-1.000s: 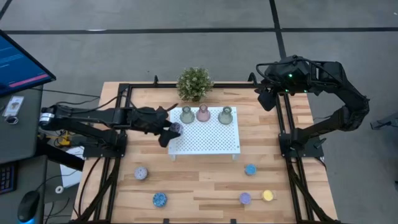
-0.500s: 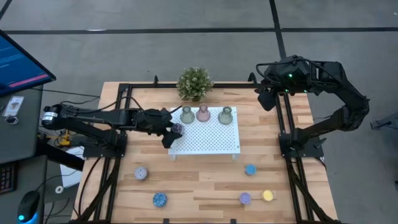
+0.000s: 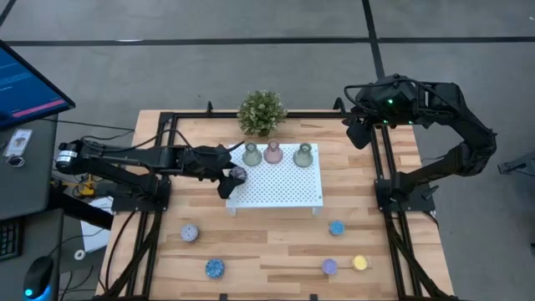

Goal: Pick & Place candle stick holders
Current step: Put the red patterned scented candle on the shelf

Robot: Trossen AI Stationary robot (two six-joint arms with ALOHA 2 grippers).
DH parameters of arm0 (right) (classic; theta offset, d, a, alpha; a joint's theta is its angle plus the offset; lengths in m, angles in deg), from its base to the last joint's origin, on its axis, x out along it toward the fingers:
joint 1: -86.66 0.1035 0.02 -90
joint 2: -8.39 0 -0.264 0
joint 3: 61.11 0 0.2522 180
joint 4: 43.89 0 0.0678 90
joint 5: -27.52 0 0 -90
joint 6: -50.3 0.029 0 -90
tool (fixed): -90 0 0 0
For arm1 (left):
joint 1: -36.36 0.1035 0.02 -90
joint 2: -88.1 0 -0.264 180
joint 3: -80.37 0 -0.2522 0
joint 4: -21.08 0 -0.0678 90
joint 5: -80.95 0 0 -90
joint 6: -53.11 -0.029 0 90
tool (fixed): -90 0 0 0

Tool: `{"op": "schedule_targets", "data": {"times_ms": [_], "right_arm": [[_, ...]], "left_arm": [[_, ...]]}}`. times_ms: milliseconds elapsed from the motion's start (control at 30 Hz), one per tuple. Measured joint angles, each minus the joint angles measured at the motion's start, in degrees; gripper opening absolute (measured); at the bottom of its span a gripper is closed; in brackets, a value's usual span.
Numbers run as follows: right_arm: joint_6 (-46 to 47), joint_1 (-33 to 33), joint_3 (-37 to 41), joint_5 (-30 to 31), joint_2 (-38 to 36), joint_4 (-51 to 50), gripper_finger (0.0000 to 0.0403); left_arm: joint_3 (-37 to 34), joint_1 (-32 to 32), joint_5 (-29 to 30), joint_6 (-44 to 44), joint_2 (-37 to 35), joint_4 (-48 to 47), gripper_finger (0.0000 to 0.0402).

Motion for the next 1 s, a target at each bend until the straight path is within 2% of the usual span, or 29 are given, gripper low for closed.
{"op": "schedule_targets", "data": {"times_ms": [133,400,533,667,900,1000], "right_arm": [[0.0,0.0,0.0,-0.04,0.0,0.0,0.0219],[0.13,0.06,0.0,-0.17,0.0,-0.01,0.0219],[0.13,0.92,0.0,-0.3,0.0,-0.04,0.0219],[0.21,1.57,0.01,-0.35,0.0,-0.02,0.0219],[0.59,1.51,1.71,-0.09,0.02,0.04,0.0219],[0.59,1.51,1.97,-0.11,0.02,-0.02,0.0219]], "left_arm": [[0.0,0.01,0.16,0.07,-0.35,0.08,0.0337],[1.62,-0.18,-1.11,3.22,-8.15,-0.31,0.0337],[1.81,-2.26,-1.32,6.92,-12.11,-7.66,0.032],[1.7,-5.0,-0.87,6.44,-12.55,-14.62,0.0246],[1.68,-5.56,0.98,-3.98,-8.77,-14.26,0.0027],[1.68,-5.15,1.03,-5.51,-7.0,-14.25,0.001]]}}
